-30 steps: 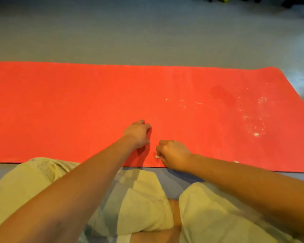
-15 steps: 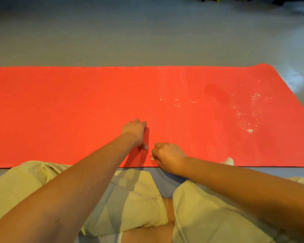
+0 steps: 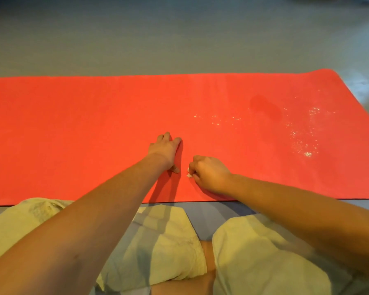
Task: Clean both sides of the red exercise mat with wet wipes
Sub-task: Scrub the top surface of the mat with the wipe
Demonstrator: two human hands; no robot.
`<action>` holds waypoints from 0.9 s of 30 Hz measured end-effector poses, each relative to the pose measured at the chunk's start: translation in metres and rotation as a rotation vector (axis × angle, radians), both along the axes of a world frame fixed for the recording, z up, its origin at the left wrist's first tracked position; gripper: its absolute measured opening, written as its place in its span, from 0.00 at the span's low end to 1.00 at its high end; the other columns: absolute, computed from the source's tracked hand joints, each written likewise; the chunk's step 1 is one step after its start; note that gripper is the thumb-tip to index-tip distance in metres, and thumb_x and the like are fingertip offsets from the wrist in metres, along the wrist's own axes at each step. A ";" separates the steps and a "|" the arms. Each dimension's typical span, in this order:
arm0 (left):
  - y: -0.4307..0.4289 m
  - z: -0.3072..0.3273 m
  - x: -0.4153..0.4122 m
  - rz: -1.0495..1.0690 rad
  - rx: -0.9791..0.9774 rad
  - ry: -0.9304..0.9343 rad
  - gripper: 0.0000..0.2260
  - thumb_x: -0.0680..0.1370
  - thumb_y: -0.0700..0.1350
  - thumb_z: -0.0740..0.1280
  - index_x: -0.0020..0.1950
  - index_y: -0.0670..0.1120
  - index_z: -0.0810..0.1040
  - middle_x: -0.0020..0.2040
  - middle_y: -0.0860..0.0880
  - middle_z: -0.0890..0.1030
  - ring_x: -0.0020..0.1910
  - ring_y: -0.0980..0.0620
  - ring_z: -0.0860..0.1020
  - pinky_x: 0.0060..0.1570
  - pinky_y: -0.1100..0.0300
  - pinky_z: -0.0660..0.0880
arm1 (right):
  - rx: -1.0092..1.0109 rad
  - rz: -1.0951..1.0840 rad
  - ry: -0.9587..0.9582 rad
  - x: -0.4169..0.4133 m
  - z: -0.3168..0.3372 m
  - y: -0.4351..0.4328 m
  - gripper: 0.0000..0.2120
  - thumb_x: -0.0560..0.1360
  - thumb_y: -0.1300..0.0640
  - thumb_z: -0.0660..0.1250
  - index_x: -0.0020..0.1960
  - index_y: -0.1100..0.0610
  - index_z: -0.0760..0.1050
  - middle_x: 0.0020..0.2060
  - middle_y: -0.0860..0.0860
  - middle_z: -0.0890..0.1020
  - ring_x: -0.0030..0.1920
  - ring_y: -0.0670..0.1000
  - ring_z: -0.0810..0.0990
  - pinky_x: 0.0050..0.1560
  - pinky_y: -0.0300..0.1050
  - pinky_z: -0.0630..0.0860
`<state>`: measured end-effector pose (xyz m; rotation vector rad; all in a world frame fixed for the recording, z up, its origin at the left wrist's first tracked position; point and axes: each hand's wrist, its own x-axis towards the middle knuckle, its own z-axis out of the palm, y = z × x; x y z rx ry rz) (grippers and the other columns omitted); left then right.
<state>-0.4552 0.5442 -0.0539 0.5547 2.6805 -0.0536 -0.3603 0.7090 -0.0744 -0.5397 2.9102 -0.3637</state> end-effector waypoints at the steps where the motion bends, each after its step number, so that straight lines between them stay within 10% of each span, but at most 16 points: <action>1: -0.002 0.000 -0.002 -0.007 0.014 -0.027 0.56 0.61 0.60 0.85 0.82 0.55 0.59 0.79 0.43 0.61 0.79 0.41 0.60 0.71 0.40 0.70 | -0.003 0.030 -0.022 0.010 0.000 0.001 0.08 0.78 0.53 0.64 0.50 0.53 0.81 0.48 0.52 0.78 0.46 0.59 0.79 0.40 0.51 0.74; 15: 0.011 0.008 -0.027 -0.055 -0.069 -0.039 0.42 0.66 0.61 0.82 0.77 0.56 0.70 0.69 0.44 0.72 0.68 0.40 0.76 0.63 0.48 0.77 | 0.040 -0.140 0.063 -0.042 -0.004 0.002 0.09 0.76 0.57 0.63 0.52 0.52 0.82 0.50 0.53 0.79 0.49 0.59 0.80 0.39 0.48 0.72; 23: 0.007 -0.003 -0.040 -0.022 -0.007 -0.030 0.63 0.58 0.61 0.85 0.84 0.55 0.52 0.80 0.43 0.59 0.80 0.40 0.59 0.73 0.41 0.69 | -0.015 0.233 -0.011 0.020 -0.007 0.016 0.08 0.77 0.53 0.62 0.50 0.49 0.80 0.45 0.48 0.77 0.46 0.54 0.79 0.38 0.51 0.76; 27: 0.006 -0.006 -0.055 -0.053 -0.044 -0.126 0.66 0.59 0.63 0.85 0.86 0.51 0.48 0.85 0.41 0.47 0.84 0.40 0.50 0.81 0.48 0.57 | -0.026 0.083 0.078 -0.028 -0.012 0.015 0.07 0.76 0.51 0.64 0.50 0.48 0.81 0.45 0.48 0.77 0.45 0.55 0.80 0.37 0.49 0.75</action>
